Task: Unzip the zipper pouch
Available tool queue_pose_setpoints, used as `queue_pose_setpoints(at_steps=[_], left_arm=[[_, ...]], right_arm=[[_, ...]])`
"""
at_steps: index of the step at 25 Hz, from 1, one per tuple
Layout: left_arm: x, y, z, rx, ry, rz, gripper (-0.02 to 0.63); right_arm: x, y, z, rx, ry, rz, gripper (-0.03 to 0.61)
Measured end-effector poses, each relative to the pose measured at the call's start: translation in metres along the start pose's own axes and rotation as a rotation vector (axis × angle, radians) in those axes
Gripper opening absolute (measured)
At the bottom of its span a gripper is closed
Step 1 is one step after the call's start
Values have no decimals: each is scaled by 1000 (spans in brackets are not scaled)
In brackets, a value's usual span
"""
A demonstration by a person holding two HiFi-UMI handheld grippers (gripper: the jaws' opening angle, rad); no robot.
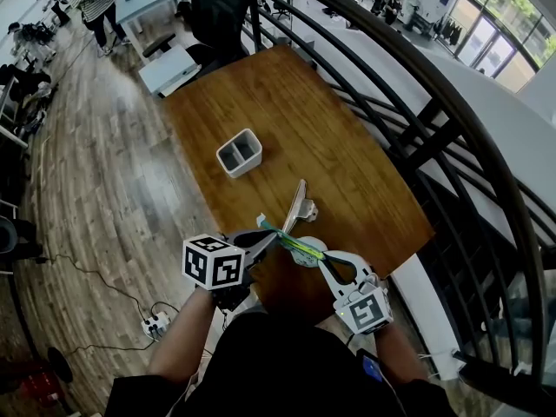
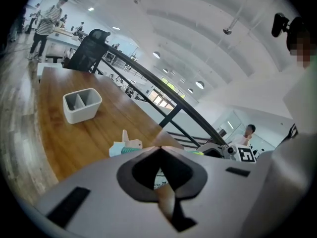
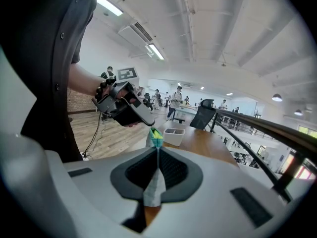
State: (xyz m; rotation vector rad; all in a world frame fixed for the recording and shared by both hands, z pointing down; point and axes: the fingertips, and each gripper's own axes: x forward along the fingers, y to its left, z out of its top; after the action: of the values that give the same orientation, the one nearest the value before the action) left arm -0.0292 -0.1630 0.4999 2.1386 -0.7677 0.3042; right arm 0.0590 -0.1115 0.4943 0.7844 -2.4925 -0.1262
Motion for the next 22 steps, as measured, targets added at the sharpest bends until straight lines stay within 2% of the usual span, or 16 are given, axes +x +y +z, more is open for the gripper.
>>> queue_pose_setpoints(at_steps=[6, 10, 22], left_arm=[[1, 2, 0, -6, -1, 9, 14], [-3, 8, 7, -41, -24, 8, 14], [-8, 20, 12, -39, -35, 50, 14]], right_arm=[[-2, -2, 0, 18, 1, -11, 8], [-5, -3, -4, 25, 0, -7, 8], [-8, -9, -8, 26, 11, -24, 6]])
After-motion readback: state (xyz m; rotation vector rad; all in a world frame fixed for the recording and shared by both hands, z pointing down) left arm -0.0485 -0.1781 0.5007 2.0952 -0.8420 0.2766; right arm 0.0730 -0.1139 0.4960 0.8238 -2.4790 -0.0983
